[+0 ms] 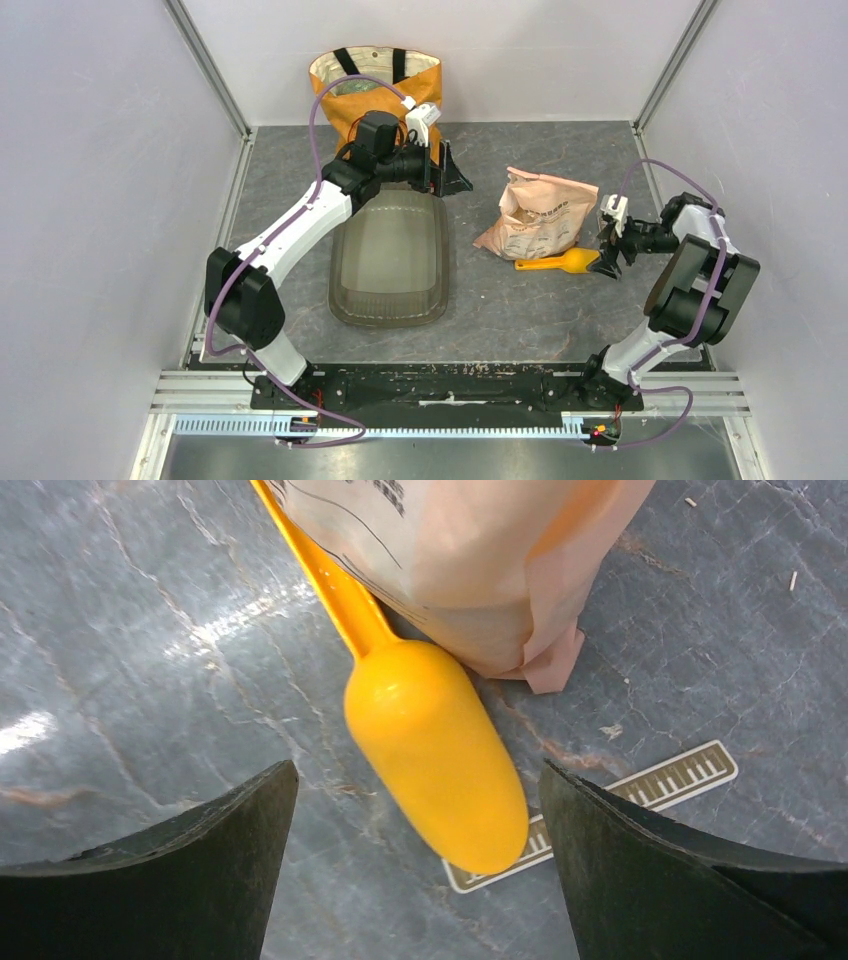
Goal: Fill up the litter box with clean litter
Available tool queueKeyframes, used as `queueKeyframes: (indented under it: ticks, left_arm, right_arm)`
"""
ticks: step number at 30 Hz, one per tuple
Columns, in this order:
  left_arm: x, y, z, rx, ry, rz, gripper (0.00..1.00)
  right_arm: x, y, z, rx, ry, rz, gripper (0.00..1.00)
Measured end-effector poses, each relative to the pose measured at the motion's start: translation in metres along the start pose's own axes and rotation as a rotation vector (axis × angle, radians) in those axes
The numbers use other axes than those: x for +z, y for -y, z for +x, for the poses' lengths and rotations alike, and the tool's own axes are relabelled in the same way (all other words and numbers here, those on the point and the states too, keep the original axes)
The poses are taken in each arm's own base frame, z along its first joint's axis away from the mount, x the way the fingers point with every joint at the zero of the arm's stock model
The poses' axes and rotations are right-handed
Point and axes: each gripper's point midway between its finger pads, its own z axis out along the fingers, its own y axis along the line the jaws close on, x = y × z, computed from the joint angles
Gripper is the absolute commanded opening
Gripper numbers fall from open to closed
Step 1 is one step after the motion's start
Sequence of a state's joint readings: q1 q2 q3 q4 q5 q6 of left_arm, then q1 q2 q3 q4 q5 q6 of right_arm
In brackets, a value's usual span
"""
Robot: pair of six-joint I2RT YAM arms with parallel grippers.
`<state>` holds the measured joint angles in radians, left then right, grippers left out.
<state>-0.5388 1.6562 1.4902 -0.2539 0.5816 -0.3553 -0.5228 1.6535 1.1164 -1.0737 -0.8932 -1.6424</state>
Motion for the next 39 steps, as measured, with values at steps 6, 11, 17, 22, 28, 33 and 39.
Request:
queueKeyframes:
  ticks: [6,11,17,22,28,33,39]
  left_arm:
    - [-0.001,0.003,-0.004,0.006,0.008,0.009,0.88]
    - [-0.001,0.005,-0.007,0.011,0.014,0.010,0.88]
    - [-0.003,0.002,-0.009,0.005,0.014,0.003,0.88]
    - [-0.008,-0.003,-0.018,0.005,0.033,-0.009,0.88]
    - [-0.010,-0.008,-0.022,0.002,0.043,-0.020,0.88]
    - [-0.011,-0.008,-0.022,0.002,0.042,-0.020,0.88]
    - [-0.013,-0.012,-0.022,-0.003,0.042,-0.028,0.88]
  right_arm:
    - [0.019,0.012,0.019,-0.097,-0.013,-0.037,0.97]
    - [0.036,0.015,0.028,-0.158,-0.035,-0.074,0.96]
    - [0.047,0.010,0.036,-0.232,-0.069,-0.132,0.83]
    - [0.047,-0.008,0.046,-0.267,-0.094,-0.199,0.67]
    - [0.048,-0.029,0.053,-0.253,-0.096,-0.252,0.46]
    - [0.043,-0.031,0.053,-0.194,-0.105,-0.252,0.36]
    - [0.008,-0.016,0.042,-0.102,-0.092,-0.200,0.32]
